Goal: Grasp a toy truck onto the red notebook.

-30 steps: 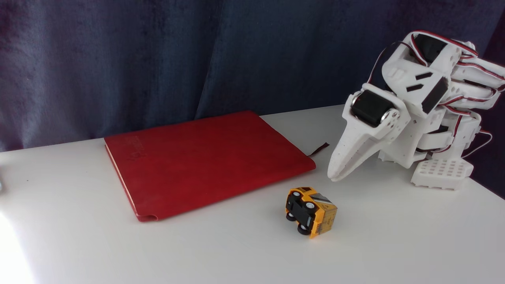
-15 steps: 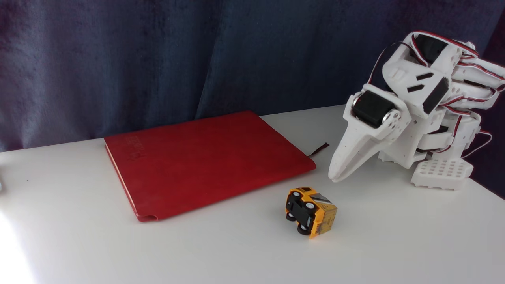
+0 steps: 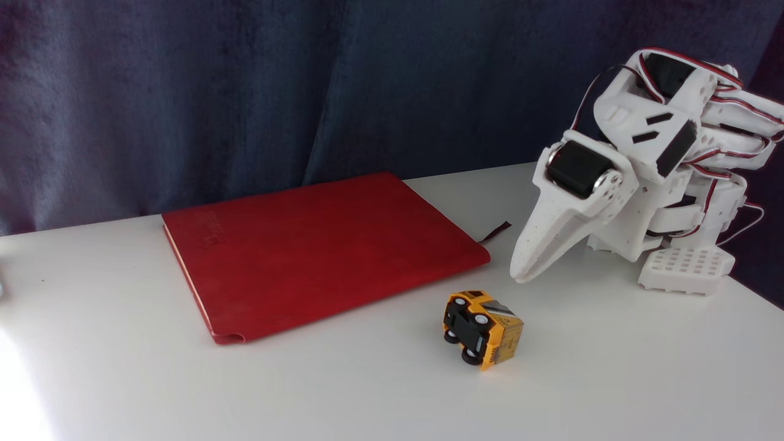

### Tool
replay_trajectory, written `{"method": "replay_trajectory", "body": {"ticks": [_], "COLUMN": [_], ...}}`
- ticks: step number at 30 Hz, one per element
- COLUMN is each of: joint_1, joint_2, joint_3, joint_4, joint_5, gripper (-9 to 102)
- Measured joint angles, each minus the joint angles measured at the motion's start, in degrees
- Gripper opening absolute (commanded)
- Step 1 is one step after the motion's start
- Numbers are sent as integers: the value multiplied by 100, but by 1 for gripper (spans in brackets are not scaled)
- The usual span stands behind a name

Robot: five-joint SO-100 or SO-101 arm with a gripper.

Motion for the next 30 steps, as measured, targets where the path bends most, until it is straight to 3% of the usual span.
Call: {"method": "replay_trajectory", "body": {"ticks": [2,4,6,11,15,18,30], "joint_1": [0,0,-70,554,615,325,-1582], "joint_2": [0,0,0,0,0,-158,-5194], "joint_3": [0,53,53,-439,-1283,-2074,-4799], "joint_4": [-9,-158,-378,-413,18,448,677], "joint_5": [0,-9,-176,18,44,-62,-53], "gripper": [0,9,6,13,24,26,26]}}
